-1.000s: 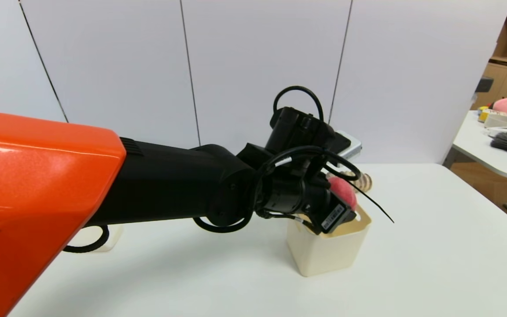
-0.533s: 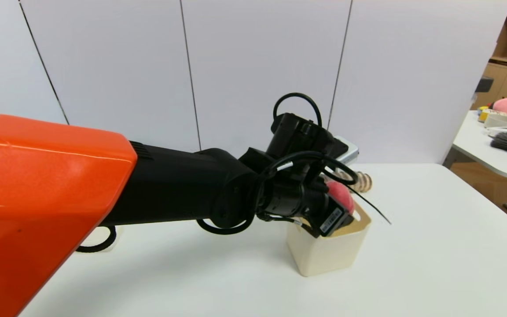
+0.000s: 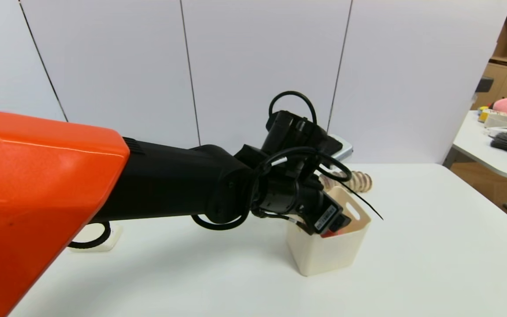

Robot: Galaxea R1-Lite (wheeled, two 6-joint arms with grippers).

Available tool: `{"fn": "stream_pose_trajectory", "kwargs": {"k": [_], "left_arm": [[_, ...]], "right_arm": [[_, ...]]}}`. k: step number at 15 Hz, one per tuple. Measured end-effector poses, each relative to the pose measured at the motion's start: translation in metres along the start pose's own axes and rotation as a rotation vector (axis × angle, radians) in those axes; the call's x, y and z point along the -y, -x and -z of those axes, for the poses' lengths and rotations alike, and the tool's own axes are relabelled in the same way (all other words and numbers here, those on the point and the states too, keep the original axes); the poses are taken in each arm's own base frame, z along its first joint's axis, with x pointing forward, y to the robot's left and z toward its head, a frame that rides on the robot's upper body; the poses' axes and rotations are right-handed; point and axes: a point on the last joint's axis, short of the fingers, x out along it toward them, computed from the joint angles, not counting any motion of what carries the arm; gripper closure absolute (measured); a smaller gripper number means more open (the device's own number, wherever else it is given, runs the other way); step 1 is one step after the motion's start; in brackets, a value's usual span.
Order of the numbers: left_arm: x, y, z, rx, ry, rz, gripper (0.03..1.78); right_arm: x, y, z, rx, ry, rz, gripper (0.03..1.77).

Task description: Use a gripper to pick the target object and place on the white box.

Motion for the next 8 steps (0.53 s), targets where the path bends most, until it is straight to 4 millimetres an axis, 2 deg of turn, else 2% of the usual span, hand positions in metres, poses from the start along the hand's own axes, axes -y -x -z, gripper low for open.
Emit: {"fn": "stream_pose_trajectory", "kwargs": {"k": [3,6,8], "left_arm": [[-0.001,0.025,-0.012,0.015,-0.004,-0.006,0.22],[-0.013,0.077,-0.027,0.045,-0.003,-0.049,0.18],[-0.031,0.114,-0.023,0.050,0.013,-0.110,0.17]], "right_arm": [[0.000,0.000,0.000,0.000,0.000,0.001,0.10],[0.000,0.000,0.000,0.000,0.000,0.000,0.10],[0.000,0.000,0.000,0.000,0.000,0.000,0.10]]}}
